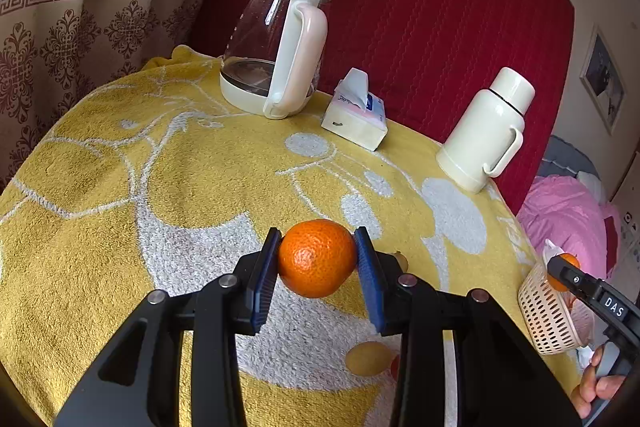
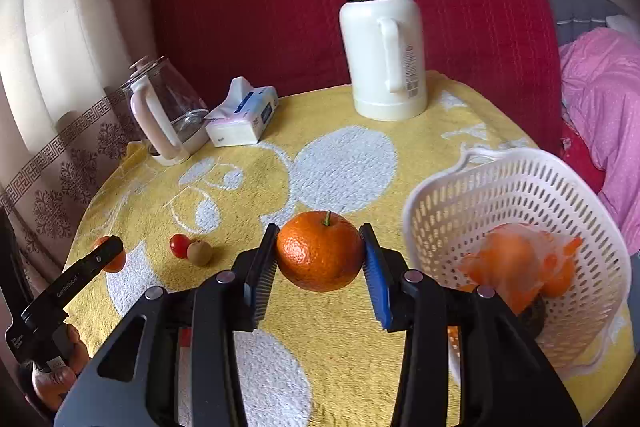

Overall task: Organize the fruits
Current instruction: 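Carry the tangerine into the basket and open the right tool while left holds its tangerine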

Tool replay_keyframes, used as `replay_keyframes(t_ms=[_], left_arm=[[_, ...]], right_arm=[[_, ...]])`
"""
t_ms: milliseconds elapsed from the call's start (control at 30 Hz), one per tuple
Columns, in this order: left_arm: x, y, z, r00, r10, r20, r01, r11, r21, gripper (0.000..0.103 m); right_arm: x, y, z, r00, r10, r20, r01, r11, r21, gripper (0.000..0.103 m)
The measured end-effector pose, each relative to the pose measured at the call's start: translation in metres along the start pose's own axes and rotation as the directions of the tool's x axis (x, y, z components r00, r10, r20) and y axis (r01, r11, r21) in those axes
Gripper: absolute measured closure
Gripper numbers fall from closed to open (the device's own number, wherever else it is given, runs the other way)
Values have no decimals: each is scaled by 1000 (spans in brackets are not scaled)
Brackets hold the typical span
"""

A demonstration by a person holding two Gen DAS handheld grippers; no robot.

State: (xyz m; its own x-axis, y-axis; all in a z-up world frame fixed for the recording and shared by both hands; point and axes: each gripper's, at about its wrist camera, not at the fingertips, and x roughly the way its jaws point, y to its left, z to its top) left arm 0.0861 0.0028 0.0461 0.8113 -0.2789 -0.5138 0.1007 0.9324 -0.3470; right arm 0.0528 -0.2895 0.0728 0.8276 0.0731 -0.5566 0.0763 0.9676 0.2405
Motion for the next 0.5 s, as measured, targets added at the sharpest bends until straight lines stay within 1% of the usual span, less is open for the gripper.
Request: replay_keyframes(t_ms=[233,500], left_arm=[[1,-5,-1,1000,-3,-3,3,1000,18,65],[1,-10,-3,1000,-13,-3,13,999,35,65]], right_arm=[[-15,-33,6,998,-53,31,51,997,56,61],[-15,-52,13,995,-98,36,95,993,76,61]])
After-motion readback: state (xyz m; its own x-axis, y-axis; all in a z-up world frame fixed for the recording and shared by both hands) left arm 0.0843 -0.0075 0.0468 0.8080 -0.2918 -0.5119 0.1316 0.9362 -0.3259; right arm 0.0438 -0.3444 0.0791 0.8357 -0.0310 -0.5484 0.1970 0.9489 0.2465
